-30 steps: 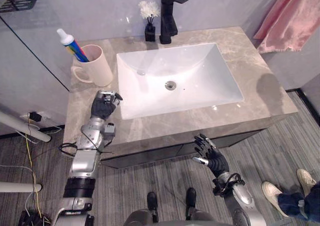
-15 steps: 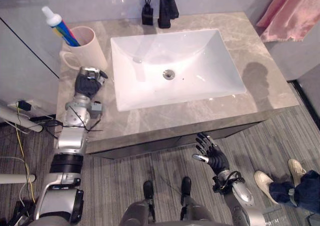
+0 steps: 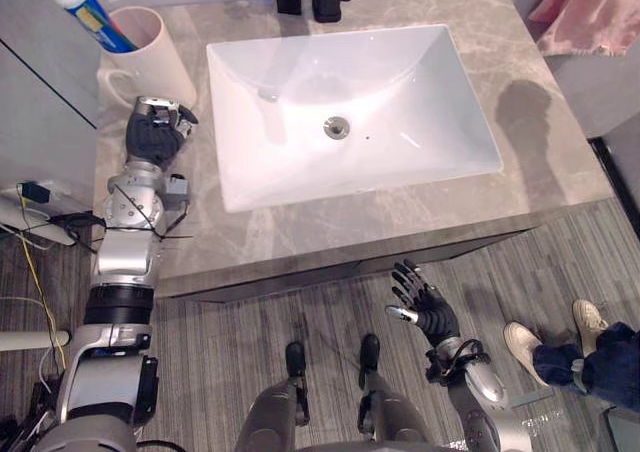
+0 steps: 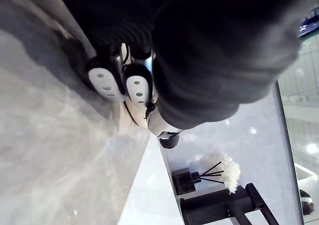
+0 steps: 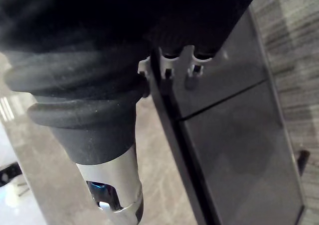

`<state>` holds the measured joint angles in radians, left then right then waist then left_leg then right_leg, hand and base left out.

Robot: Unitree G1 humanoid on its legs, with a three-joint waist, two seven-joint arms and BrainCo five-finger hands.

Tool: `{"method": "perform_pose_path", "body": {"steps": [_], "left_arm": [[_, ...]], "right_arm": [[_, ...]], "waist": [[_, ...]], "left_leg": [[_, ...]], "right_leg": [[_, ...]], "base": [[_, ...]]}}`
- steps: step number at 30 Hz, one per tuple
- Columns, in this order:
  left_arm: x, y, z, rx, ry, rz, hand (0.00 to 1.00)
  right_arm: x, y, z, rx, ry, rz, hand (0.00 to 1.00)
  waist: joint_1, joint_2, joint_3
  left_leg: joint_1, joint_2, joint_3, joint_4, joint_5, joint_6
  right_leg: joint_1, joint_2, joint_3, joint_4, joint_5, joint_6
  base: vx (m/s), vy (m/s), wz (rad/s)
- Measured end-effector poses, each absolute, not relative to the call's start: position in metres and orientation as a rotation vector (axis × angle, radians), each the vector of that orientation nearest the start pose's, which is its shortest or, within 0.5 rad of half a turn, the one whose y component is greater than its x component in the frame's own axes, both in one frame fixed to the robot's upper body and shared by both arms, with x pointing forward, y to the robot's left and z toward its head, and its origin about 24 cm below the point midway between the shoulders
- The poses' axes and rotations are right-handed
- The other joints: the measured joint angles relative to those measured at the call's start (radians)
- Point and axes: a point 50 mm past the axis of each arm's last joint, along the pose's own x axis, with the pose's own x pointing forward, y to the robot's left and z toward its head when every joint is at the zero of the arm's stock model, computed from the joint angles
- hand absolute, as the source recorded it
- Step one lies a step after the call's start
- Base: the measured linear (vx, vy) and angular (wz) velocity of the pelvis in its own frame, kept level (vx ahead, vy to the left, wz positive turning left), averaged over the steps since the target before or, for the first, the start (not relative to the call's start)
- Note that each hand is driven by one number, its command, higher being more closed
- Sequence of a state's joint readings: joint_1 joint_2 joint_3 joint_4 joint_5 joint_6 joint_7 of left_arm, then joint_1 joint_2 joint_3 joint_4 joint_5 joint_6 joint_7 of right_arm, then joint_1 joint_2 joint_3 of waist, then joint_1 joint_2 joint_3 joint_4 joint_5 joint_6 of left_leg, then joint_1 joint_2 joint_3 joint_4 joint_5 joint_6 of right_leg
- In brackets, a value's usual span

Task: Organize washtable

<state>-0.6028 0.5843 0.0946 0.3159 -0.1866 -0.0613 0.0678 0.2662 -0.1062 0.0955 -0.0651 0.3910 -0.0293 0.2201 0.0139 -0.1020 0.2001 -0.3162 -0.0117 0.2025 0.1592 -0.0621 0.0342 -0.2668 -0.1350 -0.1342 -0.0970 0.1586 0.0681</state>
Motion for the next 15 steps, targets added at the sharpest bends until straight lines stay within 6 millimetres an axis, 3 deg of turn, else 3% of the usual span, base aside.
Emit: {"method": "perform_pose_path", "body": {"steps": [6, 8, 15], "left_arm": [[0.348, 0.258, 0.235, 0.341, -0.477, 0.187, 1.0], [0.352, 0.259, 0.253, 0.379, -0.507, 0.192, 1.0], [0.354, 0.268, 0.285, 0.443, -0.545, 0.227, 1.0]], "right_arm": [[0.197, -0.149, 0.013, 0.314, 0.103, 0.222, 0.0], [0.2, -0.148, 0.019, 0.313, 0.075, 0.23, 0.0], [0.2, -0.147, 0.02, 0.313, 0.064, 0.235, 0.0]], "waist": [[-0.003, -0.003, 0.036], [-0.004, -0.007, 0.055], [-0.013, -0.01, 0.078]], "left_leg": [[-0.042, 0.006, -0.002, 0.05, -0.017, 0.009], [-0.057, 0.008, -0.002, 0.062, -0.018, 0.009], [-0.1, 0.016, -0.001, 0.084, -0.02, 0.009]], "right_leg": [[-0.011, 0.002, -0.001, 0.0, 0.01, -0.003], [-0.02, 0.004, 0.0, 0.0, 0.016, -0.005], [-0.055, 0.01, 0.001, 0.0, 0.024, -0.015]], "base": [[-0.01, 0.001, 0.0], [-0.03, 0.006, 0.0], [-0.01, 0.001, 0.0]]}}
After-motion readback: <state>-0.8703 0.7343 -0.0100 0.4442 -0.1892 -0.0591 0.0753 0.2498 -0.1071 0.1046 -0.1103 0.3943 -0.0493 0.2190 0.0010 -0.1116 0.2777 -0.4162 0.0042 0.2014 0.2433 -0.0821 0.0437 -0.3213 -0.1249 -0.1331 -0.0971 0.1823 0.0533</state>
